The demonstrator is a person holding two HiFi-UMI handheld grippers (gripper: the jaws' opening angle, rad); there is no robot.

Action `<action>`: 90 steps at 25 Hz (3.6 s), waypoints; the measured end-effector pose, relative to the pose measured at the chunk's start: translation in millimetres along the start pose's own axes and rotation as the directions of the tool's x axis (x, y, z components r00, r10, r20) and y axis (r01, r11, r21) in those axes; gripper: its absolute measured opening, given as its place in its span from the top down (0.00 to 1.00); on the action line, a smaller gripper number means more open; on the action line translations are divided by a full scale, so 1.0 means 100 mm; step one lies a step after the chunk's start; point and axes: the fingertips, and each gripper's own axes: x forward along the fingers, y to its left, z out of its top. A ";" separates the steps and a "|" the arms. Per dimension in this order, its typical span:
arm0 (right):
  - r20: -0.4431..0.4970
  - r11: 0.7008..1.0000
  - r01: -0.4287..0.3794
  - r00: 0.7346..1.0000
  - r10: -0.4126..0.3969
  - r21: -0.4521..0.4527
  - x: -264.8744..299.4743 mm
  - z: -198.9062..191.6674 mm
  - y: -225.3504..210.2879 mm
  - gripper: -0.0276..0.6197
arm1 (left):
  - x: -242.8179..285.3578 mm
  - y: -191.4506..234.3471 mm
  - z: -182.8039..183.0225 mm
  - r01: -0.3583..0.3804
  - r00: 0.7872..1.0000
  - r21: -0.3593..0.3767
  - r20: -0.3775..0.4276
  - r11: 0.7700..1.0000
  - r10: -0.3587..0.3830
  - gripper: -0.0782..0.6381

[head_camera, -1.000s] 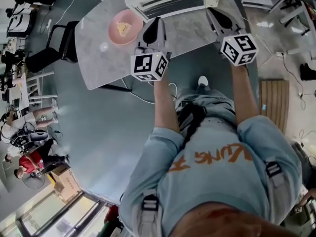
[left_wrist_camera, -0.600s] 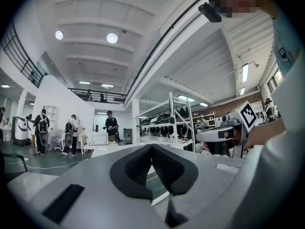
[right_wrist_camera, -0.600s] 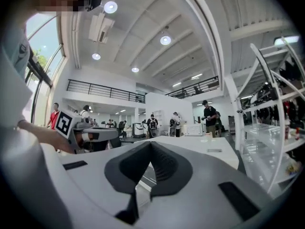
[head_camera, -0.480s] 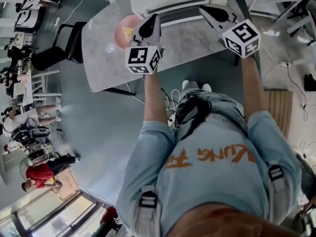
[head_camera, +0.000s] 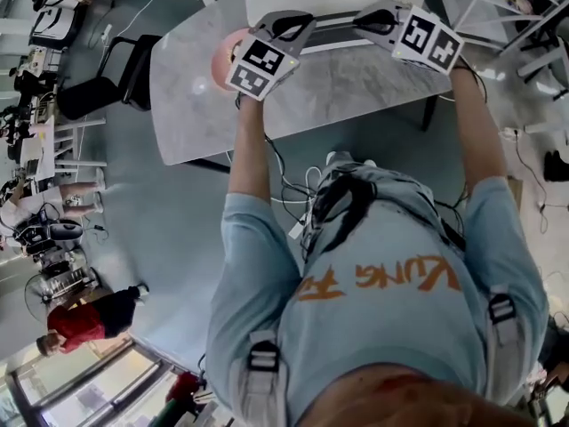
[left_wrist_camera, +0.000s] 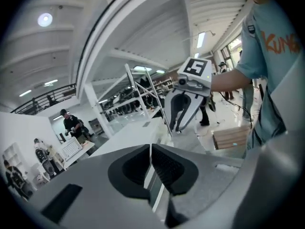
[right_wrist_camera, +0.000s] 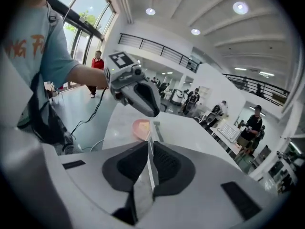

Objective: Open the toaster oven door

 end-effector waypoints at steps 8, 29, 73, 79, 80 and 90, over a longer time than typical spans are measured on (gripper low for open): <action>-0.252 0.984 -0.084 0.967 0.043 -0.156 0.39 -0.26 -0.15 0.83 | 0.20 0.01 -0.47 0.196 0.948 0.132 -0.279 0.972 -0.154 0.72; -0.543 0.945 -0.227 0.837 0.065 -0.237 0.80 -0.80 -0.31 0.80 | 0.54 0.00 -1.01 0.382 0.815 0.184 -0.528 0.906 -0.237 0.68; -0.381 0.883 0.167 0.855 -0.351 -0.439 0.72 -0.95 0.45 0.82 | 0.40 -0.75 -1.28 -0.006 0.839 0.387 -0.500 0.922 0.216 0.76; -0.382 0.869 0.217 0.831 -0.404 -0.446 0.73 -1.02 0.64 0.83 | 0.35 -0.95 -1.38 -0.035 0.845 0.386 -0.481 0.922 0.233 0.76; -0.386 0.867 0.224 0.826 -0.411 -0.445 0.73 -1.04 0.68 0.83 | 0.34 -1.00 -1.39 -0.038 0.847 0.387 -0.476 0.921 0.235 0.76; -0.404 0.850 0.303 0.777 -0.482 -0.430 0.88 -1.28 1.04 0.83 | 0.32 -1.38 -1.72 -0.021 0.851 0.381 -0.479 0.924 0.217 0.76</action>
